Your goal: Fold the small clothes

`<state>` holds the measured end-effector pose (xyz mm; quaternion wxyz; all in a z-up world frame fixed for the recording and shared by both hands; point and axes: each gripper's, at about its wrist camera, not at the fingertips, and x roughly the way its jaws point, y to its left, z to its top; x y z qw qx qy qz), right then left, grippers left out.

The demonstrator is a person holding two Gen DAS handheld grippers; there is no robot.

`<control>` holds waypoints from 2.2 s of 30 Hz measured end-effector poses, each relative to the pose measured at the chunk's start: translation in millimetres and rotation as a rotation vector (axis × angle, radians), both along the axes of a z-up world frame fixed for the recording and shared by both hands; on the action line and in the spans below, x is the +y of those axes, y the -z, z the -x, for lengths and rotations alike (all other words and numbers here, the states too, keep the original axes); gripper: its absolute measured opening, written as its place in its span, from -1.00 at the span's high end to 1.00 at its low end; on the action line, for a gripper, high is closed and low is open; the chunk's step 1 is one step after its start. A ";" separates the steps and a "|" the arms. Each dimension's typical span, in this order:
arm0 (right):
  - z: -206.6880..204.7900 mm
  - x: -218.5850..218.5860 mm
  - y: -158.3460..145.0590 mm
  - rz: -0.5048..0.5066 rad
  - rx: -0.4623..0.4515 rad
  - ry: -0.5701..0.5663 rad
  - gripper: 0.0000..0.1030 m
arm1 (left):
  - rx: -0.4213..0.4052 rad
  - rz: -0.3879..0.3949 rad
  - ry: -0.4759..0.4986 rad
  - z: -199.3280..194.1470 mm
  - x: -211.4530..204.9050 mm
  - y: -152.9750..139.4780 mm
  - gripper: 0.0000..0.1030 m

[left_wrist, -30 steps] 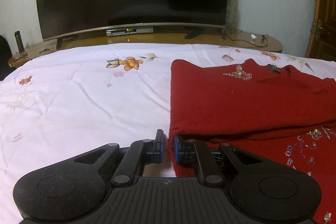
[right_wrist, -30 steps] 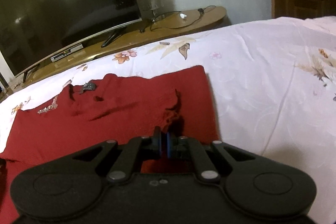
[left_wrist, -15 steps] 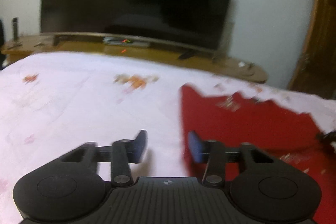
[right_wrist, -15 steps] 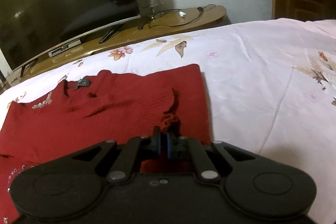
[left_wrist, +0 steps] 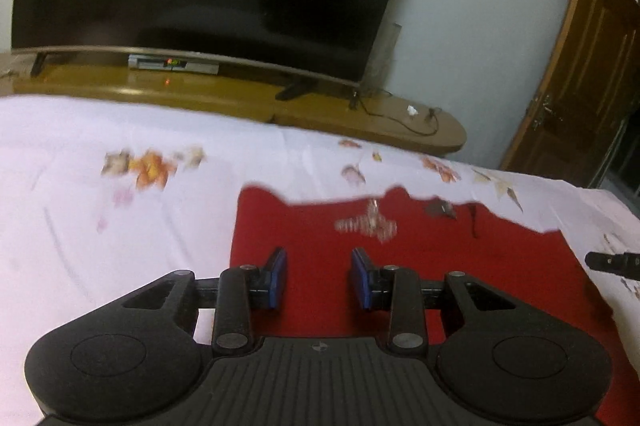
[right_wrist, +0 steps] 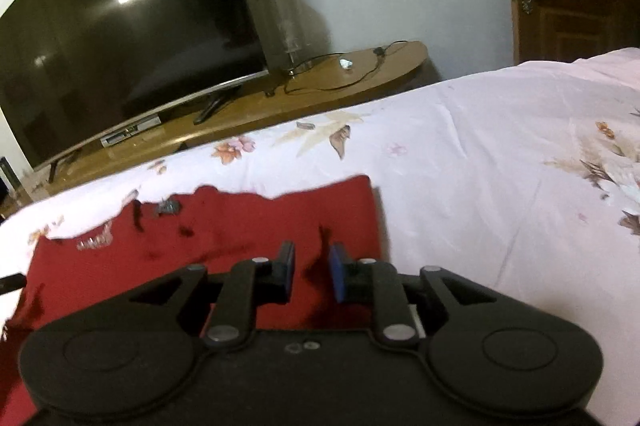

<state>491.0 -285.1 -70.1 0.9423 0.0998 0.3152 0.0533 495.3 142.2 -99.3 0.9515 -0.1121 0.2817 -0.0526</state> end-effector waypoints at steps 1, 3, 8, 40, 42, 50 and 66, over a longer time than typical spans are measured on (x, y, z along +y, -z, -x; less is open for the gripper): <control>-6.5 3.9 0.6 -0.003 0.000 -0.010 0.61 | -0.003 -0.011 0.011 -10.7 -3.1 -1.2 0.33; -17.1 15.3 2.8 -0.002 0.003 -0.043 0.62 | 0.004 -0.036 0.027 -30.4 -10.4 -0.7 0.33; -39.8 50.2 19.7 0.091 0.048 -0.171 0.53 | 0.097 -0.104 0.036 -59.0 -18.6 23.7 0.33; -20.6 13.5 29.4 0.145 -0.015 -0.053 0.78 | 0.058 -0.076 -0.161 -60.8 30.7 36.6 0.65; -17.3 10.0 27.8 0.150 -0.029 -0.031 0.90 | 0.057 -0.092 -0.166 -61.9 27.4 37.6 0.62; -4.5 -28.9 7.7 -0.083 -0.055 0.038 0.57 | -0.026 -0.111 -0.173 -28.4 22.6 11.9 0.42; 27.5 1.3 7.3 -0.032 -0.032 -0.060 0.85 | 0.029 -0.116 -0.051 -4.5 -14.5 28.7 0.34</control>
